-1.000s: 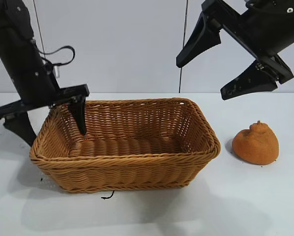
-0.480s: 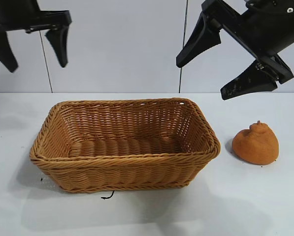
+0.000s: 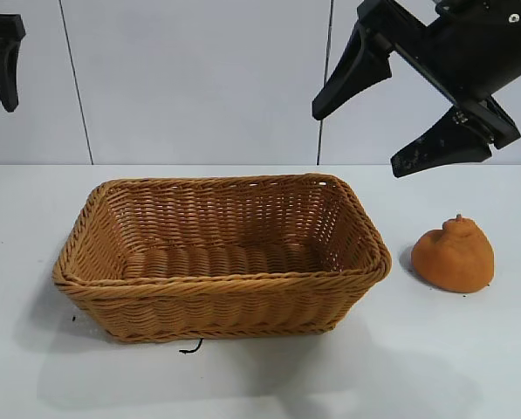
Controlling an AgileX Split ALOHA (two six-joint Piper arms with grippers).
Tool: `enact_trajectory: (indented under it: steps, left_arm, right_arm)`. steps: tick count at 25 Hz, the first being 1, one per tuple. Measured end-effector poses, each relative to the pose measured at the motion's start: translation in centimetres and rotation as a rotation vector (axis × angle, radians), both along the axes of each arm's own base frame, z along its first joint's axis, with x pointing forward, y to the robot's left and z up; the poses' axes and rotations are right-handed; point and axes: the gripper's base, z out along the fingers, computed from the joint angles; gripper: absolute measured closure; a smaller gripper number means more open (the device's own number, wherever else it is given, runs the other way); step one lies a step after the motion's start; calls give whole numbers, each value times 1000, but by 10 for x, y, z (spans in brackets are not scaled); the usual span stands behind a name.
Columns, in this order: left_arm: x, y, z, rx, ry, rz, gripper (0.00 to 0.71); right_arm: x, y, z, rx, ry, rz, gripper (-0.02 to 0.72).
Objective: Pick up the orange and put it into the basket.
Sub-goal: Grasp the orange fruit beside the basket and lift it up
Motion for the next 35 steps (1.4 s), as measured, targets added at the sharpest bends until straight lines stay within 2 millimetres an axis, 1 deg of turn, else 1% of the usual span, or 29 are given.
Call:
enact_trajectory:
  steps: [2, 5, 6, 10, 12, 13, 16, 19, 21, 23, 26, 29, 32, 35]
  left_arm:
    - [-18, -2, 10, 1, -5, -13, 18]
    - [-56, -8, 33, 1, -35, -38, 18]
    - [-69, -10, 37, 1, -39, -49, 18]
    - [-133, -15, 60, -10, -98, -85, 18]
    - [-166, -13, 69, -14, -138, -93, 18]
    - [-180, -12, 70, -14, -149, -94, 18]
    - [-225, -6, 63, -16, -173, -94, 18]
    - [-265, -1, 46, -17, -182, -94, 18]
    - [-288, 2, 32, -19, -202, -94, 18]
    - [-308, 5, 18, -23, -258, -96, 18]
    - [-330, 8, -6, -15, -313, -122, 18]
    - [-346, 10, -21, -9, -361, -139, 18]
    - [-356, 11, -20, -12, -438, -141, 18]
    - [-362, 12, -17, -15, -486, -140, 18]
  right_arm:
    - [0, 0, 0, -3, -1, 1, 8]
    - [0, 0, 0, -3, -1, 1, 8]
    - [0, 0, 0, -3, -1, 1, 8]
    - [0, 0, 0, -4, -1, 2, 8]
    - [0, 0, 0, -5, -1, 3, 8]
    - [0, 0, 0, -5, -1, 3, 8]
    - [0, 0, 0, -5, -1, 3, 8]
    - [0, 0, 0, -5, -1, 3, 8]
    - [0, 0, 0, -5, -1, 3, 8]
    - [0, 0, 0, -5, -1, 3, 8]
    - [0, 0, 0, -5, -1, 3, 8]
    - [0, 0, 0, -5, -1, 3, 8]
    - [0, 0, 0, -5, -1, 3, 8]
    - [0, 0, 0, -5, -1, 3, 8]
